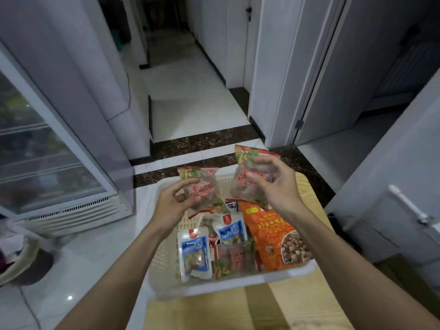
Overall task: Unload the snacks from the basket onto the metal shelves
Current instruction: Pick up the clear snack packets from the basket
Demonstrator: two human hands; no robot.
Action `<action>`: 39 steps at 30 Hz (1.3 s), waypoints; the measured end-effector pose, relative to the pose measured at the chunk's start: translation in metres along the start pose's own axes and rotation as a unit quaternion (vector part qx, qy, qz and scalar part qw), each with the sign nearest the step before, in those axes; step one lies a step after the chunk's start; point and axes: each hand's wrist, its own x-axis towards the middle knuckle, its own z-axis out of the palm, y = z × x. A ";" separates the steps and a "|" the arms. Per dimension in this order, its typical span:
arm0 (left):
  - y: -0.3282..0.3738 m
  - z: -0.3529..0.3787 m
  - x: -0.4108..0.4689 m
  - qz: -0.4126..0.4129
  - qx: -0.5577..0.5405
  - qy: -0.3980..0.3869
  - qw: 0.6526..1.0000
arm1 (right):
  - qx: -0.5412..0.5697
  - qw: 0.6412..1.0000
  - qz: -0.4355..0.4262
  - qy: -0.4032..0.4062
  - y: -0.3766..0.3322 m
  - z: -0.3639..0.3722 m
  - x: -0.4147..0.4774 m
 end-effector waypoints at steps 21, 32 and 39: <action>0.087 0.079 -0.220 0.087 -0.082 -0.200 0.972 | -0.043 0.993 -0.002 0.107 -0.105 -0.067 -0.307; 0.122 0.137 -0.371 0.115 -0.108 -0.439 0.885 | -0.130 0.938 -0.038 0.318 -0.170 -0.096 -0.516; 0.141 0.202 -0.491 0.122 -0.134 -0.550 0.815 | -0.181 0.879 -0.062 0.438 -0.202 -0.131 -0.658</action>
